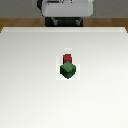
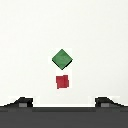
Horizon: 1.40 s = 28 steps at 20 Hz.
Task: Place the red cube on top of the green cube.
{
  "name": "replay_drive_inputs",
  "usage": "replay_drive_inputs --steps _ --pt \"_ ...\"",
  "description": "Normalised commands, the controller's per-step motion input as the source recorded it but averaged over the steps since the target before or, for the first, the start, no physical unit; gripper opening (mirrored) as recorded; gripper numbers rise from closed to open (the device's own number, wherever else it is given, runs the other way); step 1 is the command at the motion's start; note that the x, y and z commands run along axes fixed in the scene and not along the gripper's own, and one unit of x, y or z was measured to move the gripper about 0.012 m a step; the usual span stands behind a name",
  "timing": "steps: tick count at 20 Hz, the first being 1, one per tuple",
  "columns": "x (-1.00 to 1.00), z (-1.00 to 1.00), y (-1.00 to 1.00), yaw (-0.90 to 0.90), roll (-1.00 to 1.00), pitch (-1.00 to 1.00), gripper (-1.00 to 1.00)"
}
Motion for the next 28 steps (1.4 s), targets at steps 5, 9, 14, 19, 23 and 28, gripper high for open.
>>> replay_drive_inputs --steps 5,9,14,19,23,28 --pt "0.0 -0.4 0.0 0.0 0.0 0.0 1.0" --pt "0.0 -0.5 0.0 0.0 0.0 0.0 1.0" --pt "0.0 -1.0 0.0 0.0 0.0 0.0 1.0" --pt "0.0 -0.2 0.2 0.0 0.0 0.0 1.0" --pt "0.0 0.0 -0.25 0.0 0.0 0.0 1.0" --pt "0.2 -0.2 0.0 0.0 0.0 0.0 1.0"
